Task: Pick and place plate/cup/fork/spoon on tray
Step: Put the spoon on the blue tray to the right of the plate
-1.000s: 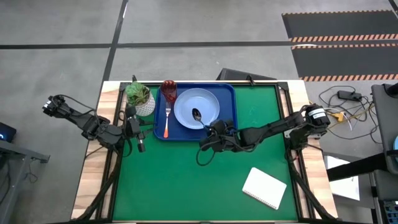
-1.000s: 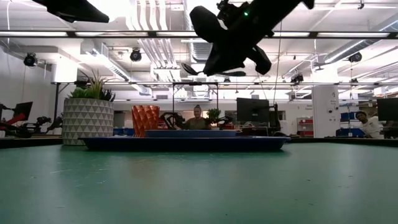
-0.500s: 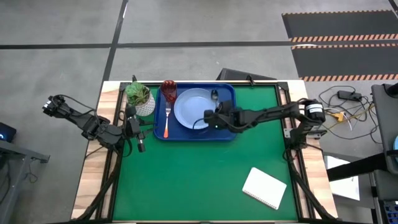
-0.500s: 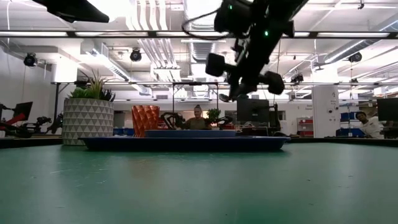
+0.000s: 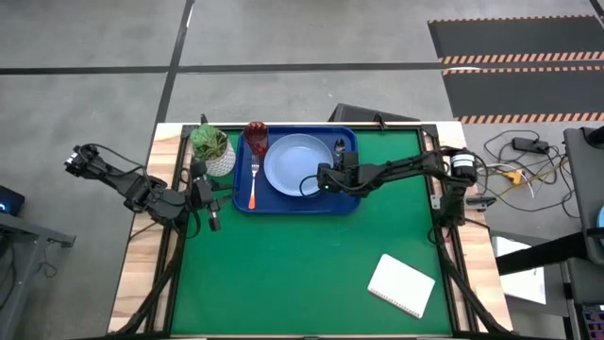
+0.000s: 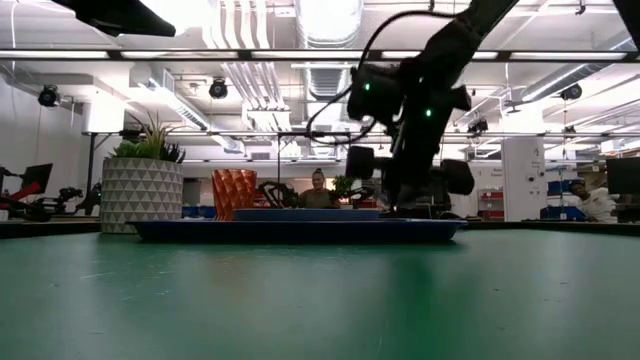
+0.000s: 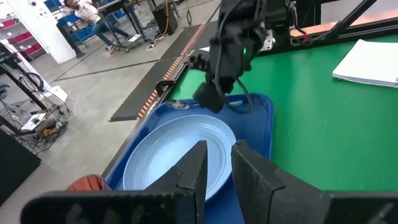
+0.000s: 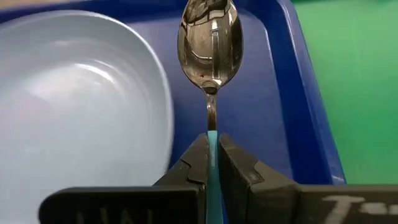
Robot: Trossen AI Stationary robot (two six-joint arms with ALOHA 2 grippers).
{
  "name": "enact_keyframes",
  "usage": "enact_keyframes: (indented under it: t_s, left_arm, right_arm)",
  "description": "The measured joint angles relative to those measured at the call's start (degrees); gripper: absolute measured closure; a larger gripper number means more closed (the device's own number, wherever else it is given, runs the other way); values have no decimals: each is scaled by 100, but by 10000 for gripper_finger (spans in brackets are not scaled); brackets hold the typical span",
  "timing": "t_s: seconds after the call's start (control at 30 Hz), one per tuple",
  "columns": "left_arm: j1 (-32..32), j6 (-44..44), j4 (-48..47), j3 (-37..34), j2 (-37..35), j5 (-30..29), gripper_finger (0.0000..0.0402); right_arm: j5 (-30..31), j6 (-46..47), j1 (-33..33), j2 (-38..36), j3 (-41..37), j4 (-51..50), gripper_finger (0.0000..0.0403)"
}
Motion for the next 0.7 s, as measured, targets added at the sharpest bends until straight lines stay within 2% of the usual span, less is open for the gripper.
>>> enact_keyframes:
  t_s: [0.27,0.7]
  left_arm:
    - [-1,0,-2,0,-2,0,347]
    - [-2,0,-2,0,-2,0,347]
  right_arm:
    - [-21,22,-64,397,31,22,390]
    - [-34,-94,-75,414,31,-5,390]
